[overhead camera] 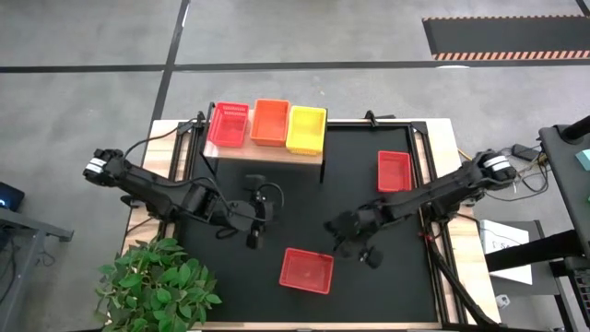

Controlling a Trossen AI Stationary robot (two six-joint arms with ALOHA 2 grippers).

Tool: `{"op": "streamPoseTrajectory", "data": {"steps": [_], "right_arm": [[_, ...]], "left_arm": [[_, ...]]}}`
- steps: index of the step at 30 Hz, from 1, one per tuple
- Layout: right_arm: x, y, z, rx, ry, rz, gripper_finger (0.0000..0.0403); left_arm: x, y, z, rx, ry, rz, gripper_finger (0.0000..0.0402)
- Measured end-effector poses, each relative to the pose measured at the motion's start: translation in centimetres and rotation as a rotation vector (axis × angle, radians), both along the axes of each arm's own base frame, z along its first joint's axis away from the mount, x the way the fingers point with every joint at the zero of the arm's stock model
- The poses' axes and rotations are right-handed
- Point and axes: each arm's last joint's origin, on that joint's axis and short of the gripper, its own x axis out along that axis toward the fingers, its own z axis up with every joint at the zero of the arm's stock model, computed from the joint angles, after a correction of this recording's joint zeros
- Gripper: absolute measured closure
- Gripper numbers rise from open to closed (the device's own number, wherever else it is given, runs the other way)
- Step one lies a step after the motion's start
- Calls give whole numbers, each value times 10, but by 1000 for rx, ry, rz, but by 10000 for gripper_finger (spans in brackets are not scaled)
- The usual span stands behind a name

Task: Stack baskets on shelf by color
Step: Stack the bottom red bin on the other red bin on the shelf

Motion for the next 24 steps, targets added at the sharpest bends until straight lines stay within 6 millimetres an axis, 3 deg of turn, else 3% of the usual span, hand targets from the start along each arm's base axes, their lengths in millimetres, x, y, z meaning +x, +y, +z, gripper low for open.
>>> {"op": "streamPoseTrajectory", "data": {"steps": [8, 18, 24], "right_arm": [[30, 35, -21, -37, 85, 82, 278], [56, 47, -59, -73, 196, 80, 301], [63, 50, -60, -72, 203, 74, 370]], "left_arm": [[-6, 4, 12, 44, -70, 51, 313], [-15, 7, 23, 30, -122, 64, 313], [-26, 12, 35, 62, -166, 63, 313]]}}
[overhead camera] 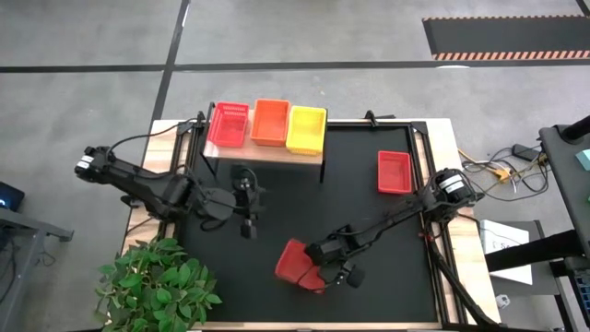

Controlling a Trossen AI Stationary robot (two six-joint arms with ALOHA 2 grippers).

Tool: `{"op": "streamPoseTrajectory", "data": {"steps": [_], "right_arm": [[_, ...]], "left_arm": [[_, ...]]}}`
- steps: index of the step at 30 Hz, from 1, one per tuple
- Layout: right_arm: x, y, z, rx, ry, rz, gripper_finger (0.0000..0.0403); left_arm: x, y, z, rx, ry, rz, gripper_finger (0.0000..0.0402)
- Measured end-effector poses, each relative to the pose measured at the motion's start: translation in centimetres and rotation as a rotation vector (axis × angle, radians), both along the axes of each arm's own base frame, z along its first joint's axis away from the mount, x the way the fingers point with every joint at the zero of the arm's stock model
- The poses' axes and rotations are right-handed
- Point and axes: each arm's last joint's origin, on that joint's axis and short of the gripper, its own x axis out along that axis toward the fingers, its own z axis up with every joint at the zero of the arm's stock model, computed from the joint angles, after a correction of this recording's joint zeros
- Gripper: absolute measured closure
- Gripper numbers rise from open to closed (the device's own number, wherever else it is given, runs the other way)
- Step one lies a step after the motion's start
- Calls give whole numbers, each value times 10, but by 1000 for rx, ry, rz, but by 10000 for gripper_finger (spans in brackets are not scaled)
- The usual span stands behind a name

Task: Stack baskets on shelf by color
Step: Stack the bottom red bin on the other red bin on the shelf

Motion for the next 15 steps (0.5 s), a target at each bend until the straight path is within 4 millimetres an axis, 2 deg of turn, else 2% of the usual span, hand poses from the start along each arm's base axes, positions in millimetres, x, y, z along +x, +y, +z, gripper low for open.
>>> {"op": "streamPoseTrajectory", "data": {"steps": [4, 7, 11, 15], "right_arm": [[2, 1, 7, 16, -2, -38, 390], [4, 2, 24, 24, -1, -103, 393], [5, 2, 51, -58, -14, -210, 394], [8, -3, 87, -103, -70, -320, 394]], "left_arm": [[-10, 4, 10, 26, -56, -7, 313], [-16, 6, 12, 57, -88, -25, 313], [-26, 10, 18, 92, -123, -34, 313], [-33, 14, 25, 152, -144, -1, 313]]}}
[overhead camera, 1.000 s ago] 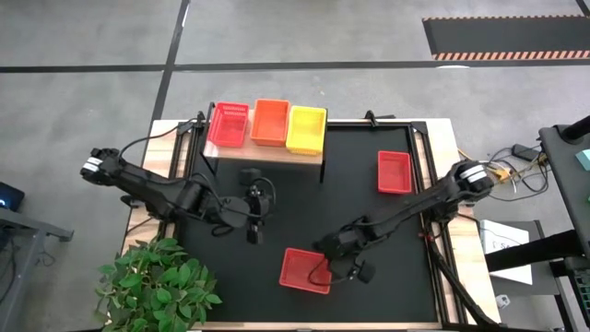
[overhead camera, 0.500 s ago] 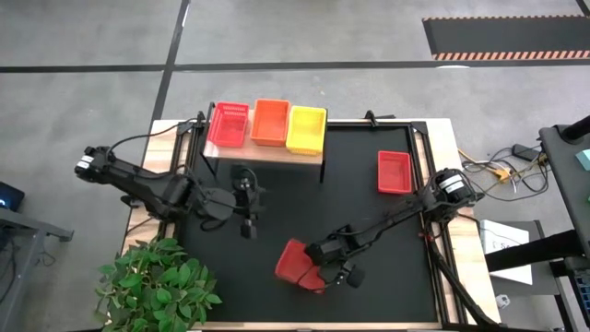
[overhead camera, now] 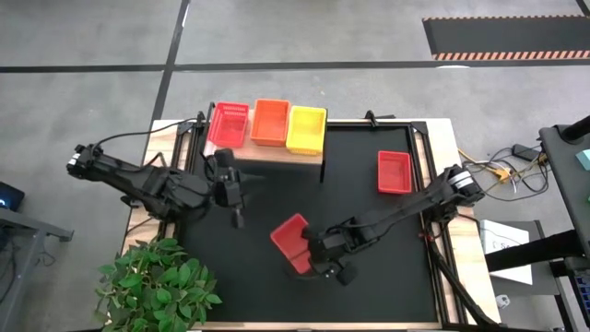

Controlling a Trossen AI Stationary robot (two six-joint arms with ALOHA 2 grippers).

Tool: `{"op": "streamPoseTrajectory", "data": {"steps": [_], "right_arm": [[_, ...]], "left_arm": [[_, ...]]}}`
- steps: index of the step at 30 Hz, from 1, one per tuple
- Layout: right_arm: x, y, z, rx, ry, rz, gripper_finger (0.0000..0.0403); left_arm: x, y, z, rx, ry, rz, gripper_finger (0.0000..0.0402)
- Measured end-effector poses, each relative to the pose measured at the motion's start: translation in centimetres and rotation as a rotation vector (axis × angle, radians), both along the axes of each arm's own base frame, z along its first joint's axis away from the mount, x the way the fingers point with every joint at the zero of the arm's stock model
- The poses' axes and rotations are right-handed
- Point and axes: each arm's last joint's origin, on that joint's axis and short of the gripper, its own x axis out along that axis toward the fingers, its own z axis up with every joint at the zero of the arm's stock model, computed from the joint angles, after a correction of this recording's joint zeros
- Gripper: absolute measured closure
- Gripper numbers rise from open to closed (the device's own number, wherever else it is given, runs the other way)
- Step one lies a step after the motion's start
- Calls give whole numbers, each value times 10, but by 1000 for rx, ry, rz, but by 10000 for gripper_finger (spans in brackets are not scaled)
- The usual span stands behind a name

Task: Stack baskets on shelf by color
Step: Stack the bottom red bin on the other red bin on the shelf

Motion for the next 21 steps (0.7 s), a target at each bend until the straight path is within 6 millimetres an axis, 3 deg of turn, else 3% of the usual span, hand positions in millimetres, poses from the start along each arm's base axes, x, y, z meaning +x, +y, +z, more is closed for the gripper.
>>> {"op": "streamPoseTrajectory", "data": {"steps": [10, 14, 21], "right_arm": [[20, -41, 86, -66, -256, -214, 394], [32, -70, 105, -70, -367, -303, 394], [54, -139, 126, -31, -618, -485, 394]], "left_arm": [[-33, 13, 39, 106, -214, 25, 313], [-52, 20, 51, 84, -295, 32, 313], [-73, 28, 60, 54, -357, 37, 313]]}}
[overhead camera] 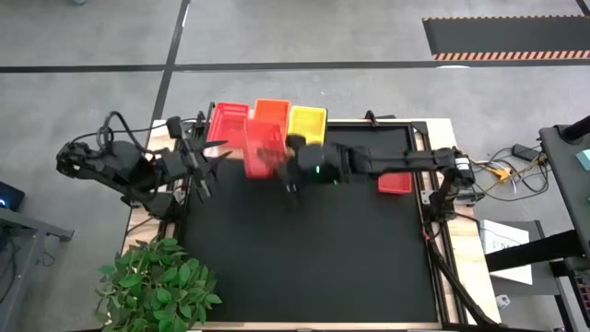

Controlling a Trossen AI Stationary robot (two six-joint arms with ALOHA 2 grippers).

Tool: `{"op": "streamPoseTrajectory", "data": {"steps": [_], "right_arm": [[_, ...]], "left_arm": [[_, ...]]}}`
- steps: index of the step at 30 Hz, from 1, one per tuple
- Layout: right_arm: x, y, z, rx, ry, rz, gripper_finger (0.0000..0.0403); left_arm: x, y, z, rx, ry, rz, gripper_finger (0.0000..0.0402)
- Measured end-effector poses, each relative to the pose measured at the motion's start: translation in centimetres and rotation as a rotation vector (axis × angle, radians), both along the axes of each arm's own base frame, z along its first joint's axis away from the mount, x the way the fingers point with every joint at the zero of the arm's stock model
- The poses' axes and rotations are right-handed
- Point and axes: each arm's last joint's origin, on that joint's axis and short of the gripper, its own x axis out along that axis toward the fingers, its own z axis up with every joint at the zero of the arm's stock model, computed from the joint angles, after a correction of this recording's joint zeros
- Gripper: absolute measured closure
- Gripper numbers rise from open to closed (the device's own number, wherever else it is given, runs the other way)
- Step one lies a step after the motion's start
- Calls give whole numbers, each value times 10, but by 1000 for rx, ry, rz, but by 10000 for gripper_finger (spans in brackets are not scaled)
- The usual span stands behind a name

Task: Stack baskets on shelf by color
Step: Stack the bottom red bin on the other red bin on the shelf

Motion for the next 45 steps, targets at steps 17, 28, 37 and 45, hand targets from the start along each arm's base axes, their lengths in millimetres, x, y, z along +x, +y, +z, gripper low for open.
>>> {"op": "streamPoseTrajectory", "data": {"steps": [17, 28, 37, 45], "right_arm": [[54, -124, -47, 117, -420, -73, 394], [90, -141, -110, 127, -565, -87, 394], [98, -145, -126, 126, -546, -118, 394], [98, -145, -127, 119, -545, -117, 358]], "left_arm": [[-22, 8, 7, -17, -58, 0, 313], [-14, 5, 4, -9, -34, -1, 313], [-10, 4, 3, -5, -22, -2, 313], [-10, 3, 2, -2, -19, -1, 313]]}}
